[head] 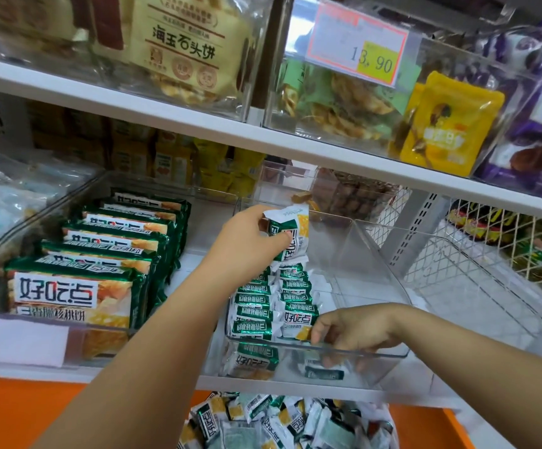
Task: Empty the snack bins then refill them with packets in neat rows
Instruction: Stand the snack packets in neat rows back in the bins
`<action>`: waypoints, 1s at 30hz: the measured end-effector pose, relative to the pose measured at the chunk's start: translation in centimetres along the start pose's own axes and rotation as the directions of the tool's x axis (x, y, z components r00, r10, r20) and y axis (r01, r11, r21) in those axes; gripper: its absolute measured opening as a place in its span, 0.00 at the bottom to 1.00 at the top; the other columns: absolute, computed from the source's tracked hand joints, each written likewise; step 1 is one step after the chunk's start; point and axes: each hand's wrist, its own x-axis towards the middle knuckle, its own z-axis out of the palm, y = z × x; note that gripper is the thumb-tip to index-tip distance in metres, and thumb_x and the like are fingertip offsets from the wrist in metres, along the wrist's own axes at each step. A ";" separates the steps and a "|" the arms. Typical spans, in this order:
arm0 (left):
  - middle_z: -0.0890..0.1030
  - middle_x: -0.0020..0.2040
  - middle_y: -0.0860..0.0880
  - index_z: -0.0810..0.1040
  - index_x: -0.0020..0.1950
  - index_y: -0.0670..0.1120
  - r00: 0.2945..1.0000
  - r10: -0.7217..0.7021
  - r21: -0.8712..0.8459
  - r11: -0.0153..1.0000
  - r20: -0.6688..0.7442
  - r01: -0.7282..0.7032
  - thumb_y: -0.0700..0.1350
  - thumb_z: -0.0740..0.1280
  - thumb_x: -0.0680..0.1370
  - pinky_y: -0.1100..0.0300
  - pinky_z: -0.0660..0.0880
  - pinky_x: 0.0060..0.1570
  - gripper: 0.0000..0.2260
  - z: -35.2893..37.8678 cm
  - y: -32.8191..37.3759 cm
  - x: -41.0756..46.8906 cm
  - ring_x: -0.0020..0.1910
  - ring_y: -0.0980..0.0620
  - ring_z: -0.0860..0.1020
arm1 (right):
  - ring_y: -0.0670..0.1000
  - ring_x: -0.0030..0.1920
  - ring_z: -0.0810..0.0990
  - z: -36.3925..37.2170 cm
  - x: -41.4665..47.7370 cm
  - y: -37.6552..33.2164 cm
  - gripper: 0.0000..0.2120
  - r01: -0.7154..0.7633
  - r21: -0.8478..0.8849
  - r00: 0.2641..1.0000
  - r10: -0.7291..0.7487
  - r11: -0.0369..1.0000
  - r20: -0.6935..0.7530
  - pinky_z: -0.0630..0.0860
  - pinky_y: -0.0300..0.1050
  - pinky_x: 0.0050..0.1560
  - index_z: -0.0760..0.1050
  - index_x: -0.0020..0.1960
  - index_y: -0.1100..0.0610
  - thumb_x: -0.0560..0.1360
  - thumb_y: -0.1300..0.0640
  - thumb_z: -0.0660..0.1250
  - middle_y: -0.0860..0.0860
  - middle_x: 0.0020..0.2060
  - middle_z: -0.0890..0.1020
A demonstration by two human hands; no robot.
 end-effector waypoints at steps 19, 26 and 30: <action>0.77 0.61 0.47 0.72 0.64 0.57 0.990 -0.068 0.044 0.997 0.127 0.063 0.52 0.68 0.76 0.64 0.72 0.40 0.17 1.0 0.3 -0.4 0.49 0.50 0.81 | 0.57 0.48 0.83 -2.1 -9.4 -1.7 0.21 0.296 0.586 0.955 -0.221 0.754 -0.199 0.81 0.45 0.39 0.73 0.61 0.60 0.71 0.51 0.63 0.60 0.53 0.83; 0.78 0.60 0.56 0.75 0.56 0.56 0.979 -0.006 0.020 1.000 0.203 0.002 0.52 0.68 0.76 0.59 0.72 0.56 0.09 1.8 1.2 -1.2 0.60 0.57 0.75 | 0.53 0.34 0.81 -0.6 -10.4 -2.6 0.08 0.475 0.499 0.842 -0.209 0.725 -0.498 0.69 0.37 0.28 0.73 0.52 0.57 0.80 0.54 0.58 0.61 0.45 0.83; 0.79 0.58 0.57 0.75 0.53 0.60 0.976 0.008 -0.049 0.999 0.219 0.003 0.51 0.67 0.77 0.59 0.73 0.51 0.06 2.2 1.3 -1.3 0.52 0.57 0.77 | 0.51 0.32 0.80 -0.1 -10.5 -3.1 0.17 0.517 0.455 0.781 -0.181 0.726 -0.598 0.71 0.36 0.30 0.75 0.48 0.56 0.70 0.43 0.63 0.59 0.43 0.84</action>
